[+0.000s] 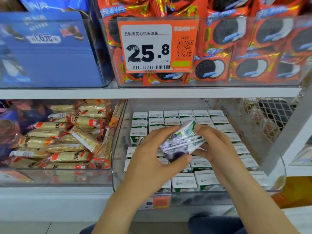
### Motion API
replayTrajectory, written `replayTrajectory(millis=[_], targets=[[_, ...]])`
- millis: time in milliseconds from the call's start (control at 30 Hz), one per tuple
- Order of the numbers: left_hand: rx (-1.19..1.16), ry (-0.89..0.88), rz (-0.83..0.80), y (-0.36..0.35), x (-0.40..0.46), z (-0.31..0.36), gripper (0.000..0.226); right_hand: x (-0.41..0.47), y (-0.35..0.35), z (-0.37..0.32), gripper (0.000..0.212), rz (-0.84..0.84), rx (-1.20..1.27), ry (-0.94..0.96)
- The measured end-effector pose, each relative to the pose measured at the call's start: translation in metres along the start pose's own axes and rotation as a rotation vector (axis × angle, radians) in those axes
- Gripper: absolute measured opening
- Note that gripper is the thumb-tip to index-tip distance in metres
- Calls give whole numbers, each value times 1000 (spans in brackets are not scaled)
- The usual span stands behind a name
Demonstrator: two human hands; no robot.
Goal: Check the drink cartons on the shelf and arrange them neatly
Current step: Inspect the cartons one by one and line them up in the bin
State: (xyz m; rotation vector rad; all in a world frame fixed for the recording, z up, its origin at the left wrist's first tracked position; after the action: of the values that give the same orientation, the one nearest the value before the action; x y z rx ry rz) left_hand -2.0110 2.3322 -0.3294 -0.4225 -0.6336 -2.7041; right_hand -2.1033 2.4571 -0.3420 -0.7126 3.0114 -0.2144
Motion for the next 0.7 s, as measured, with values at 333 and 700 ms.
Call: replayTrajectory(millis=[333, 700], targets=[[134, 3, -27, 3, 3, -11, 75, -3, -9, 8, 21, 35, -23, -30], [-196, 157, -2, 4, 4, -15, 64, -3, -11, 5, 36, -131, 157, -110]])
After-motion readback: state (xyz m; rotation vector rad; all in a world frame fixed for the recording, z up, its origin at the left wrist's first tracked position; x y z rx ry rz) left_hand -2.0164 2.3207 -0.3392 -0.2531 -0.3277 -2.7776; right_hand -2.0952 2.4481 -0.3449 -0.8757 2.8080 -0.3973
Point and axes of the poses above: each hand's wrist, its own x-axis towards the middle knuckle, its own y-axis out of the back of the hand, z = x × y, the point moved 6 cm from there along x, towards the middle knuckle, and after that the axes turned 3 degrees about -x, right-handed, at the moved point
